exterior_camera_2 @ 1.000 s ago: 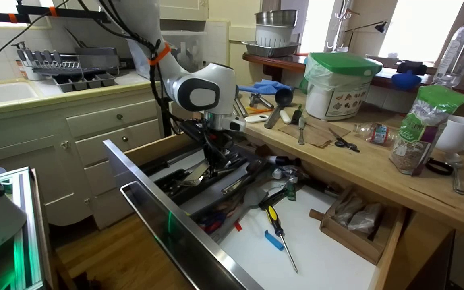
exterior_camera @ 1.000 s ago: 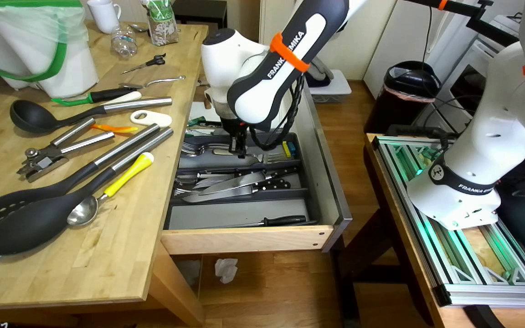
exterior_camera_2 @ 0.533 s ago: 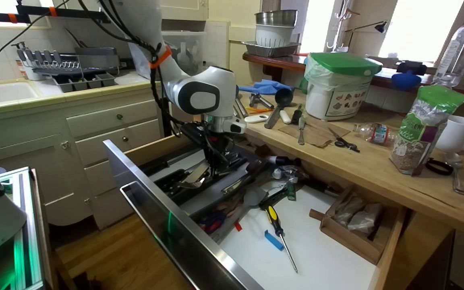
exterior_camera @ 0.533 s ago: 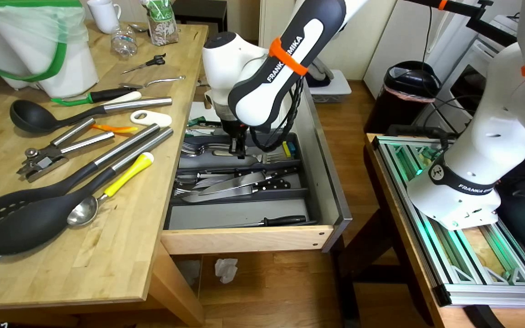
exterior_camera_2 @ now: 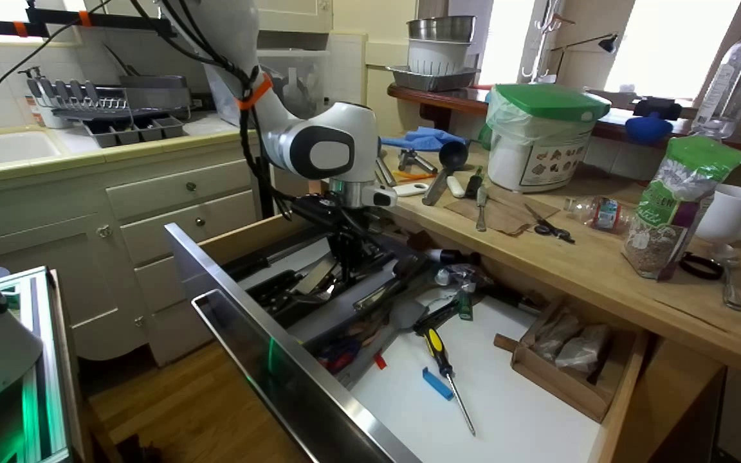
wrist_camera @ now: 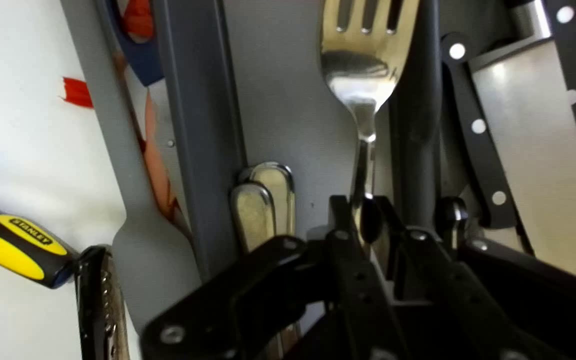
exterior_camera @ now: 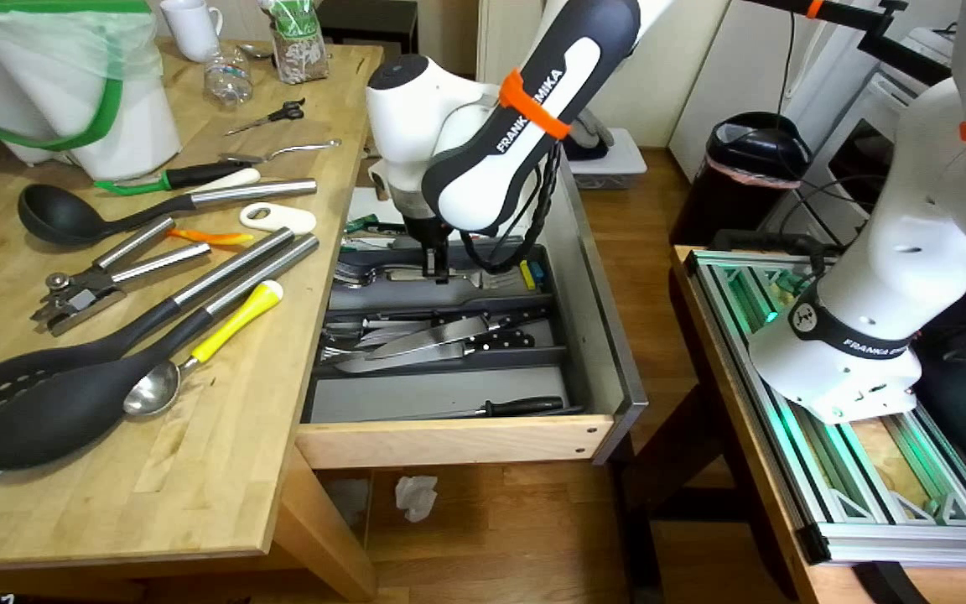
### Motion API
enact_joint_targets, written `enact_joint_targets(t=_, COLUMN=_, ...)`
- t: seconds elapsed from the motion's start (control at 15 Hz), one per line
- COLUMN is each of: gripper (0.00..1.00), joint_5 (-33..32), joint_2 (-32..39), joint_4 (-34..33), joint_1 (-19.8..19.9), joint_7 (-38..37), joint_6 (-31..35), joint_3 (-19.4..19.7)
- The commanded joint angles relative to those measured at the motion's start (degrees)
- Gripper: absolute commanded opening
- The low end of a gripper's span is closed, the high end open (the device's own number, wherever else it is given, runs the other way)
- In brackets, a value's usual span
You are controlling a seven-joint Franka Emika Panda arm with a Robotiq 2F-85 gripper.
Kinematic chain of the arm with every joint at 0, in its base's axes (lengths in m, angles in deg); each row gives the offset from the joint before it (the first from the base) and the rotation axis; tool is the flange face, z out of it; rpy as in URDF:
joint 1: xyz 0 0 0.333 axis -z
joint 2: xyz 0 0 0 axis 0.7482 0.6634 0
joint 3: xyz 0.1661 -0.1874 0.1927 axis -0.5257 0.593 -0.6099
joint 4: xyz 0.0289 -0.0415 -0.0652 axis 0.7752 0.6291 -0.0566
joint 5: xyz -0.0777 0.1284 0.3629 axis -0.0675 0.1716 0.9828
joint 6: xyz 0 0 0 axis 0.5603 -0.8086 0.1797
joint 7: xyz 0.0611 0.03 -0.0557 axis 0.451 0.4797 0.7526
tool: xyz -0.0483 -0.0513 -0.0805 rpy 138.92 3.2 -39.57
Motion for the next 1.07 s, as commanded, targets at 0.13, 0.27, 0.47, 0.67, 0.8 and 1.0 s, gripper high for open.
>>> enact_joint_targets(t=0.13, gripper=0.04, joint_5=-3.8, joint_2=1.8, joint_4=-3.1, joint_1=-0.4, joint_7=4.0, joint_6=0.0, joint_3=-0.1)
enact_joint_targets(t=0.27, gripper=0.04, joint_5=-4.8, joint_2=2.7, joint_4=-4.4, joint_1=-0.5, joint_7=4.9, joint_6=-0.4, joint_3=-0.1)
enact_joint_targets(t=0.47, gripper=0.04, joint_5=-5.6, joint_2=4.4, joint_4=-6.4, joint_1=-0.4, joint_7=6.2, joint_6=-0.2, joint_3=-0.2)
enact_joint_targets(t=0.67, gripper=0.04, joint_5=-4.7, joint_2=5.7, joint_4=-8.1, joint_1=0.4, joint_7=8.0, joint_6=0.6, joint_3=-1.4)
enact_joint_targets(t=0.8, gripper=0.04, joint_5=-4.4, joint_2=6.4, joint_4=-9.2, joint_1=0.6, joint_7=9.1, joint_6=0.8, joint_3=-2.2)
enact_joint_targets(t=1.0, gripper=0.04, joint_5=-4.5, joint_2=7.6, joint_4=-10.9, joint_1=0.3, joint_7=8.8, joint_6=1.1, joint_3=-2.3)
